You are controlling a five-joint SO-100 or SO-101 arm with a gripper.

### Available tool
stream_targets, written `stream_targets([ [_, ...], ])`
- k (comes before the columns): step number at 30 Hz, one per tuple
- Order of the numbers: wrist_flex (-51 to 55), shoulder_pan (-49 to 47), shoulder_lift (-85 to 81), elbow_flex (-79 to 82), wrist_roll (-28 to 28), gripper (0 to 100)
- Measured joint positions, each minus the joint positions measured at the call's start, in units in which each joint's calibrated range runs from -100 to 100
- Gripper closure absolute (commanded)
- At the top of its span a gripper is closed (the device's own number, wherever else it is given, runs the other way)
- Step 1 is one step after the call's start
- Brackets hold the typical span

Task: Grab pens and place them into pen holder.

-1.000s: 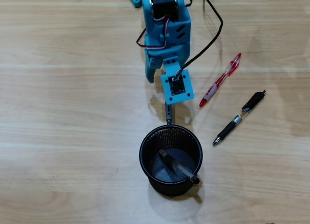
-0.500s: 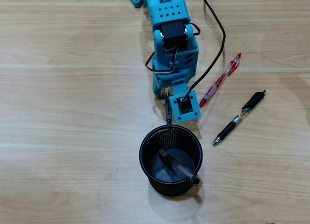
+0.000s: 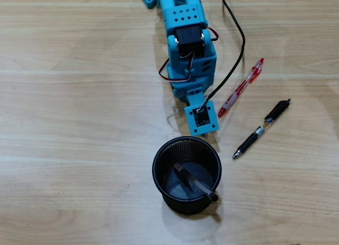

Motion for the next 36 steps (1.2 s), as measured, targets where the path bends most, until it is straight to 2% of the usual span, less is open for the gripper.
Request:
stream_targets([
  [6,0.2,0.1,-0.3,-1.2,0.0,98],
  [14,0.8,1.3,-14.3,-1.2,0.1,98],
  [25,12.6,2.2,-33.2,-1.2,0.1,98],
  [31,11.2,2.2,-34.4,-1.2,0.1,98],
  [36,0.2,2.0,-34.4,-1.2,0.1,98],
])
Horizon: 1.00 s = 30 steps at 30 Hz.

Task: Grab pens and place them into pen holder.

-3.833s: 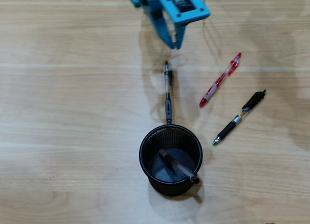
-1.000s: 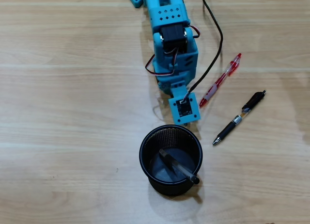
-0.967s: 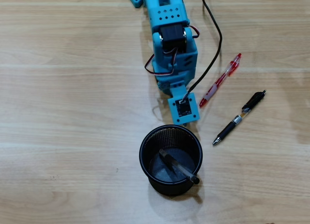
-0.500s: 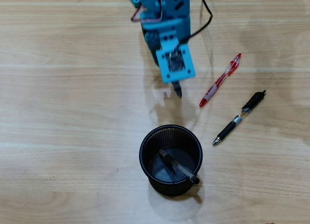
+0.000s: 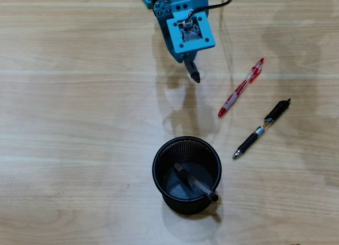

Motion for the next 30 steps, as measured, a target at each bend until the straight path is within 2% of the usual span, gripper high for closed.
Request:
stream_targets([
  [13,-30.6,-1.9,0.0,1.7,0.0,98],
  [25,-71.5,-1.7,0.0,25.1,0.0,98],
  [30,-79.7,-1.7,0.0,28.1,0.0,98],
])
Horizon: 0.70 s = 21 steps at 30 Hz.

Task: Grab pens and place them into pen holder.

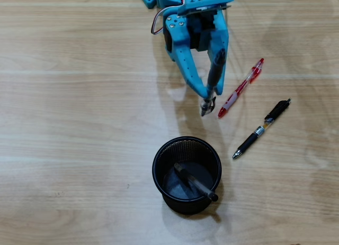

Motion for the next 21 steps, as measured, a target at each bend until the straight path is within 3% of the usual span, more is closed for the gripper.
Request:
stream_targets([
  [21,-2.1,6.8,29.1,-19.4,0.0,97],
])
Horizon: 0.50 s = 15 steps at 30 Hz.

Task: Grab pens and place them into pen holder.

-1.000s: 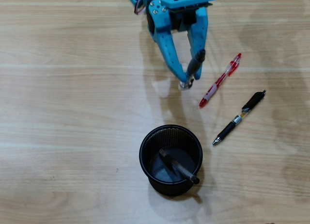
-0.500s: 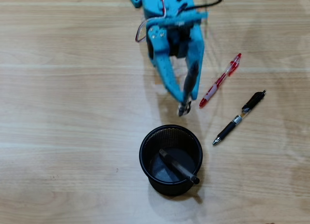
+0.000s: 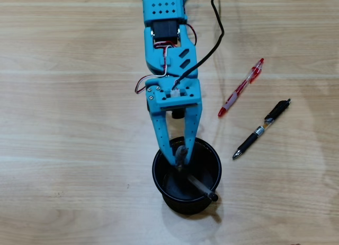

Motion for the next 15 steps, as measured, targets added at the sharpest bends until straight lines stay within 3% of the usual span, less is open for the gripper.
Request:
stream_targets([
  [2,-0.1,-0.2,3.1,-2.2,0.0,97],
  [7,-0.1,-0.3,4.7,-4.3,0.0,81],
  [15,-0.1,-0.3,4.7,-4.3,0.0,81],
])
